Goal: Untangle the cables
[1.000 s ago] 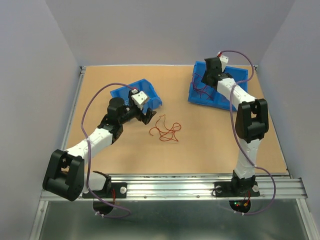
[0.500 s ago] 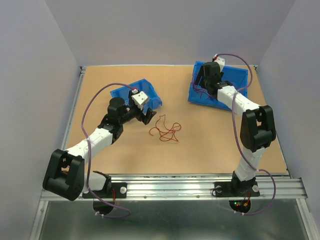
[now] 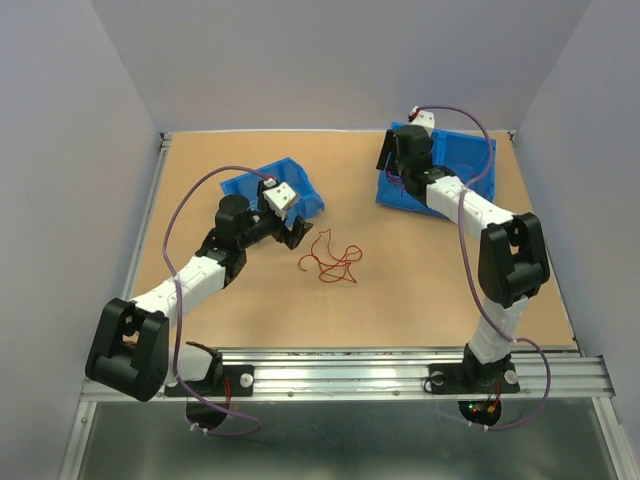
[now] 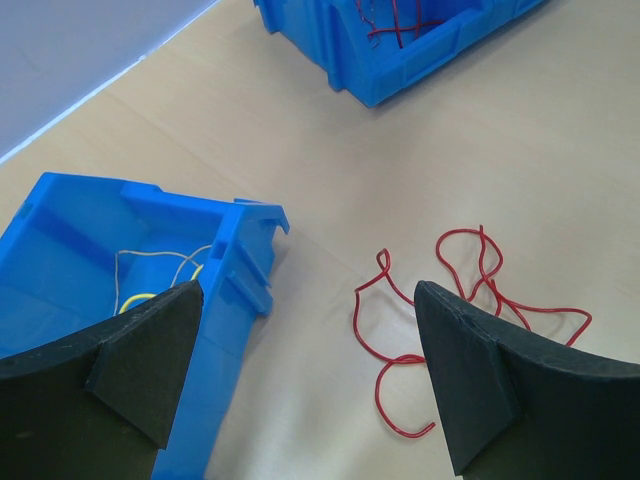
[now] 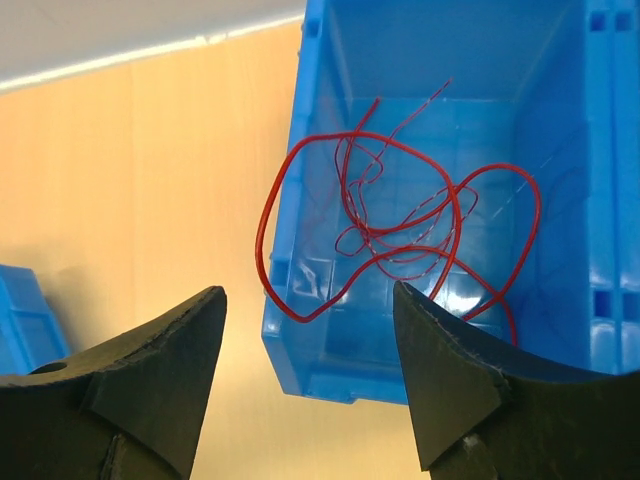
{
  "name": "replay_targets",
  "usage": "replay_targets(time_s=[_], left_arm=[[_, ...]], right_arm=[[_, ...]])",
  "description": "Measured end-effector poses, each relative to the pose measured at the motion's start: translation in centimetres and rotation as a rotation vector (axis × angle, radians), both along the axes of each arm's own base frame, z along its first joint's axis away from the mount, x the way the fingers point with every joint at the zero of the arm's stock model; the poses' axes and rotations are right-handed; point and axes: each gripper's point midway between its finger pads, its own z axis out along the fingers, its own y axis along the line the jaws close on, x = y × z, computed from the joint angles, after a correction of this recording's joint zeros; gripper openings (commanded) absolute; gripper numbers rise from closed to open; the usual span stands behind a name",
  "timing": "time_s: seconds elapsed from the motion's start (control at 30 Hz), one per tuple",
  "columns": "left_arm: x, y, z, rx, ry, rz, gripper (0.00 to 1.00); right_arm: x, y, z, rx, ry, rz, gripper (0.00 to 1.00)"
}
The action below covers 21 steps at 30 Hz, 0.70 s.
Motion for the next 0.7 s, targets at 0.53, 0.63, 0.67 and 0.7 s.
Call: replay_targets(time_s=[0.53, 0.63, 0.67, 0.7], left_arm=[[0.0, 0.0, 0.0, 0.003, -0.001, -0.001, 0.98], [-0.1, -0.1, 0.0, 0.004, -0.002, -0.005, 0.98], [-0.1, -0.2, 0.0, 0.005, -0.003, -0.007, 0.98], [-0.1, -0.2, 0.0, 0.005, -0.003, -0.007, 0.98]], right_arm=[[0.4, 1.5, -4.7, -0.094, 0.086, 0.015, 0.31], [0.4, 1.6, -4.7, -0.093, 0.084, 0.011, 0.20], [0.4, 1.5, -4.7, -0.095, 0.084, 0.009, 0.17], [0.4, 1.5, -4.7, -0.093, 0.083, 0.006, 0.18]])
